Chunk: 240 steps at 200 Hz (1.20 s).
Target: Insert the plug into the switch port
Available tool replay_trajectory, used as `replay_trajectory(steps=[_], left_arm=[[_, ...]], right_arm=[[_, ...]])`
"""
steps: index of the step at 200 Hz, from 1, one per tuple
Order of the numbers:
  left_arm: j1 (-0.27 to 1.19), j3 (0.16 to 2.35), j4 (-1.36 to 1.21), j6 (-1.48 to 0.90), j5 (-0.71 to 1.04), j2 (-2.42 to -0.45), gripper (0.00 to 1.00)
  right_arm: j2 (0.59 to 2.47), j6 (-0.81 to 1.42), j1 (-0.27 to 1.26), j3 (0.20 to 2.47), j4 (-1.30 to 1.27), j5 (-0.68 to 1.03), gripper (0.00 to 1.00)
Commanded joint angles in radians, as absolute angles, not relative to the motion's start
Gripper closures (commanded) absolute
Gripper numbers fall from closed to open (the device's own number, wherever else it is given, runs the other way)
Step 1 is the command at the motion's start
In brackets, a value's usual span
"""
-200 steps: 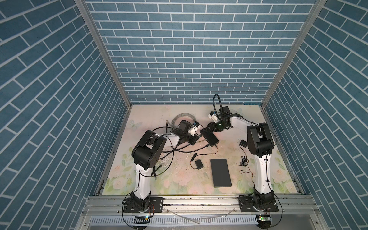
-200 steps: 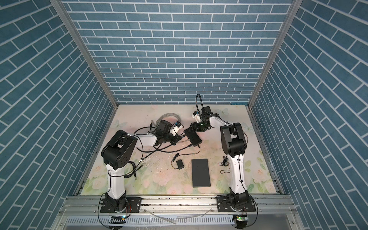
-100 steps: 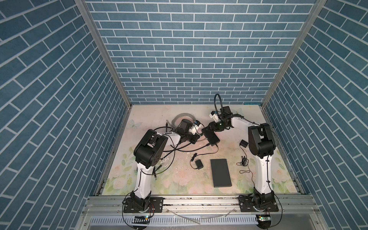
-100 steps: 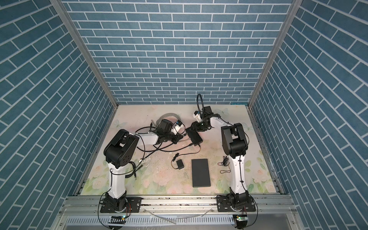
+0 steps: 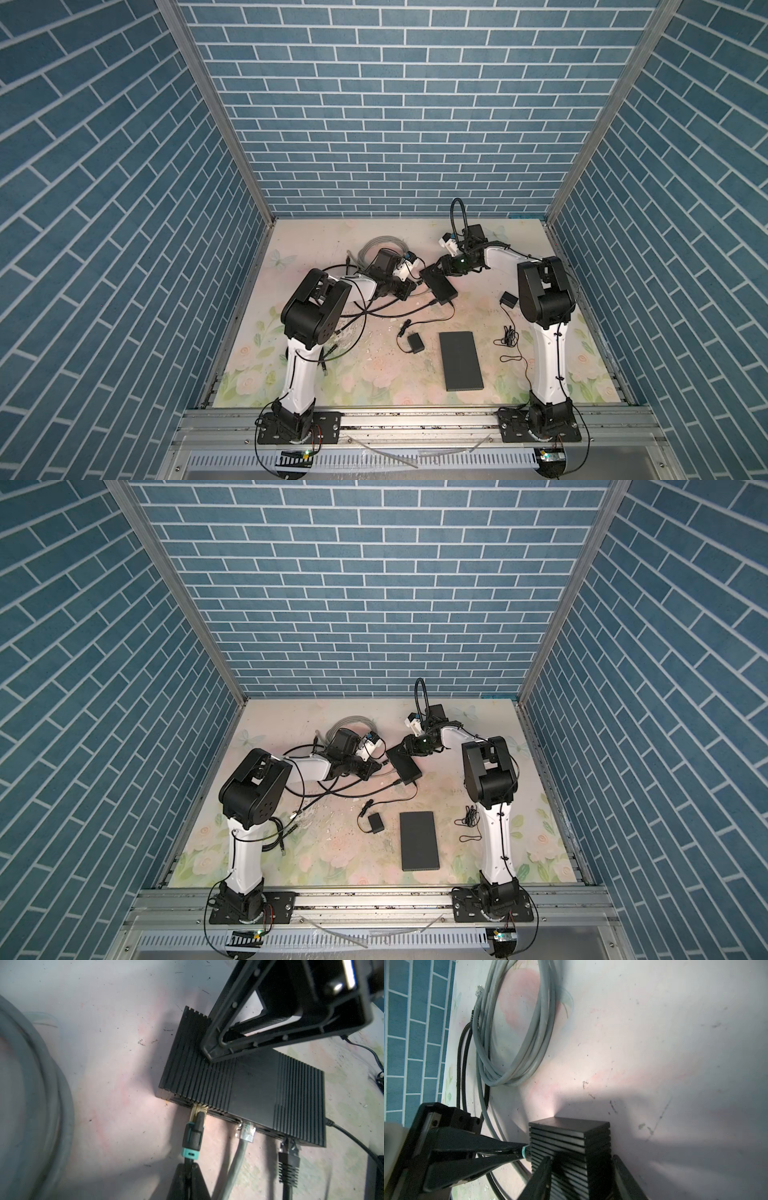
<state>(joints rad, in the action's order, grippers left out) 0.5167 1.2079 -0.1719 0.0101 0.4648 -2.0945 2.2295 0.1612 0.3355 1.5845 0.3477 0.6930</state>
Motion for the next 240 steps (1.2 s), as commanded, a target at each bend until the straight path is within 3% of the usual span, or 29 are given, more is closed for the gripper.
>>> replay_trajectory(steps=[1, 72, 101, 136, 172, 240], left_arm=[[0.531, 1.236, -0.238, -0.01, 0.447, -2.158, 1.0], [0.532, 1.235, -0.245, -0.017, 0.45, -2.16, 1.0], [0.531, 1.199, -0.227, 0.007, 0.428, -2.121, 1.0], [0.531, 1.176, -0.248, -0.002, 0.431, -2.106, 0.99], [0.531, 1.177, -0.248, -0.002, 0.436, -2.099, 0.99], [0.531, 1.183, -0.247, 0.0, 0.445, -2.106, 0.99]], right_arm=[[2.28, 0.195, 0.423, 1.516, 0.428, 0.858, 0.56], [2.24, 0.352, 0.444, 1.423, 0.236, 0.99, 0.54], [2.138, 0.373, 0.358, 1.435, 0.269, 0.858, 0.43], [2.072, 0.326, 0.295, 1.482, 0.377, 0.631, 0.39], [2.034, 0.296, 0.296, 1.464, 0.419, 0.541, 0.33], [2.079, 0.242, 0.35, 1.471, 0.405, 0.527, 0.39]])
